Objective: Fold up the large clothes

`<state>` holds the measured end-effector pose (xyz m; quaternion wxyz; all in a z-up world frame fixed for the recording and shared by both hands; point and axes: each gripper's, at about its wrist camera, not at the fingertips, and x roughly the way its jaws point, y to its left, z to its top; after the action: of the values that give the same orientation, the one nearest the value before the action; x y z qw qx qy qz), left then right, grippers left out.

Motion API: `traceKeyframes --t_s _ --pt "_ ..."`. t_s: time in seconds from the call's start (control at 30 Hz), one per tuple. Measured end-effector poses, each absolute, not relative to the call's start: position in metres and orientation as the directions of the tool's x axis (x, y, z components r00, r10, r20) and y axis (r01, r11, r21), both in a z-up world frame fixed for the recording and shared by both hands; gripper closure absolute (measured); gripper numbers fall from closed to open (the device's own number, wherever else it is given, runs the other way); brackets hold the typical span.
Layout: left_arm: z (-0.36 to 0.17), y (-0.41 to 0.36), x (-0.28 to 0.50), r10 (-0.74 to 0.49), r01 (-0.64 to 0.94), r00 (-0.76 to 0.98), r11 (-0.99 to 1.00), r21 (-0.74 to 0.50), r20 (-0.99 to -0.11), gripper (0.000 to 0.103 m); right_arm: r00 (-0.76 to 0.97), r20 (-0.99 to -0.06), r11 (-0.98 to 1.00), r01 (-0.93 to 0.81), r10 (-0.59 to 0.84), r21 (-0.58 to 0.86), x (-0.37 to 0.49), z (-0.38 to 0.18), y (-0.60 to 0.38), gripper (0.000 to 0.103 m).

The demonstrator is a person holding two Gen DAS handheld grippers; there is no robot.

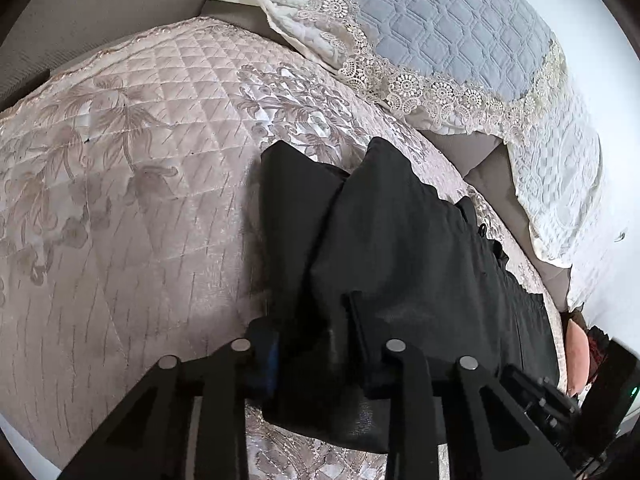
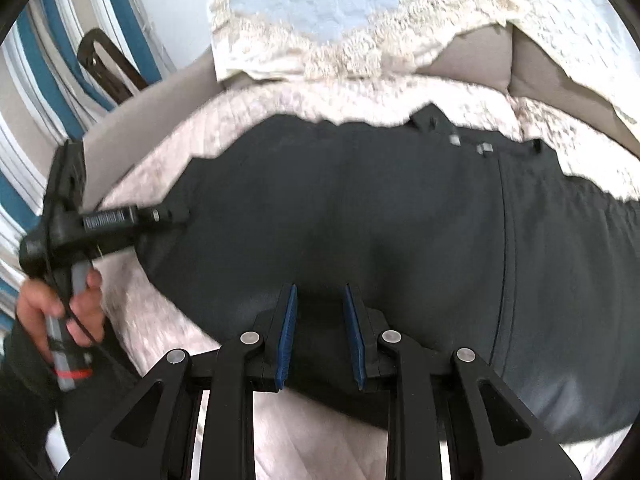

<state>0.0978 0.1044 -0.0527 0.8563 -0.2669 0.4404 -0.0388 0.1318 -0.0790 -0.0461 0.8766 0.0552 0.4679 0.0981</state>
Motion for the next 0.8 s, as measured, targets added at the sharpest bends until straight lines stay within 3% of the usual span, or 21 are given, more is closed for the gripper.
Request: traceKeyframes --t_s 0.3,0.53,0.8 --pt "-0.027 0.098 0.093 -0.332 -0.085 0.619 0.873 -0.481 -0.712 0.089 0.468 -0.836 0.958 -0.136 0.286 0.251 0.153 -0.075 -0.071 0.078" --pt "0.030 0.072 0.087 -0.425 0.070 0.657 0.857 -0.511 -0.623 0.091 0.533 -0.796 0.950 -0.052 0.286 0.307 0.115 -0.043 -0.119 0.078" --pt "0.082 -0.024 0.098 -0.551 0.306 0.623 0.825 -0.474 -0.556 0.092 0.597 -0.775 0.932 0.122 0.205 0.341 0.058 -0.029 -0.195 0.078"
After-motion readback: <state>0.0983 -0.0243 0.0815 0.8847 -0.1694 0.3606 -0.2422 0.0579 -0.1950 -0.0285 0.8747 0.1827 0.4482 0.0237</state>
